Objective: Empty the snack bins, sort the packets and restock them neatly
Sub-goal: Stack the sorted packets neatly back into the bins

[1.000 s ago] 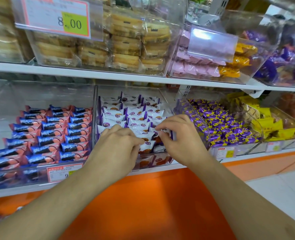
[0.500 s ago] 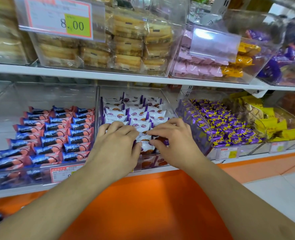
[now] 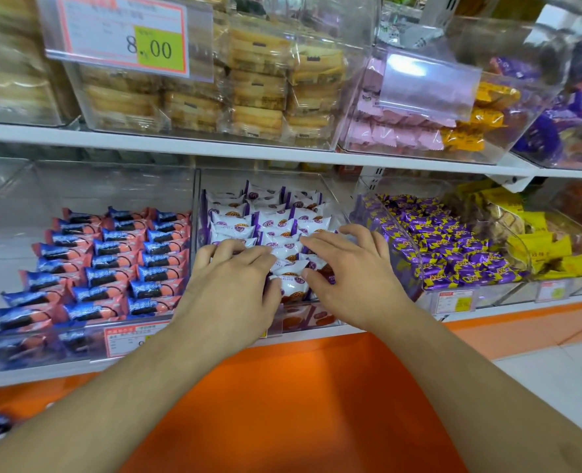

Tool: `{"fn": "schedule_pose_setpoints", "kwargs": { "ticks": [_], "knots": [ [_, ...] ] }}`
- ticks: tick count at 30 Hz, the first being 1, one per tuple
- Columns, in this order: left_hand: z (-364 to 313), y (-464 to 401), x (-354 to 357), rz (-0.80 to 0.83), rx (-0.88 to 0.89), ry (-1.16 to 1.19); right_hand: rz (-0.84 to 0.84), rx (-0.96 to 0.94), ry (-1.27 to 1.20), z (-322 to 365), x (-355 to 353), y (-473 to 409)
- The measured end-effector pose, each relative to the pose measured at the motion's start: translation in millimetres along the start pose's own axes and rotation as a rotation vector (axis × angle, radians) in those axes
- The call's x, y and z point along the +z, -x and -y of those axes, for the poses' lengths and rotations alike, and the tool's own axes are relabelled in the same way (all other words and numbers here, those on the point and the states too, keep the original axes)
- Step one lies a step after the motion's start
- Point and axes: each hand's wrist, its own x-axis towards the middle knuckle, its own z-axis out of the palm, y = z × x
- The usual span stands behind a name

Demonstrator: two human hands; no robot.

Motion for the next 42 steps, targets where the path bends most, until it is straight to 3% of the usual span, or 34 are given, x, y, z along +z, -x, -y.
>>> {"fn": "schedule_pose_setpoints", "kwargs": {
  "ticks": [5,9,20,30,37,42],
  "knots": [
    [-2.3,0.8,1.0,0.017,-0.005,-0.004,0.040,0.043,-0.023,-2.5,0.6,2.0],
    [1.3,-1.2,-0.5,0.004,-0.003,0.033,-0.080,0.079,-0.158,-9.0,-8.0,-0.8],
    [1.0,0.7,-0.8,0.025,0.002,0.067,-0.152,0.087,-0.021,-29.2,5.9,-0.8],
    [2.7,2.6,-5.9,0.049,0.017,0.097,-0.194,0.102,-0.071,-32.7,6.8,0.4],
    [8.0,29.0,-33.2,0.027,0.044,0.184,-0.195,0.092,-0.135,-10.2,-20.7,10.2],
    [36.4,99.6,-80.0,-0.015,0.091,0.282,-0.243,0.016,-0.302,40.3,-49.8,31.1]
  ]
}}
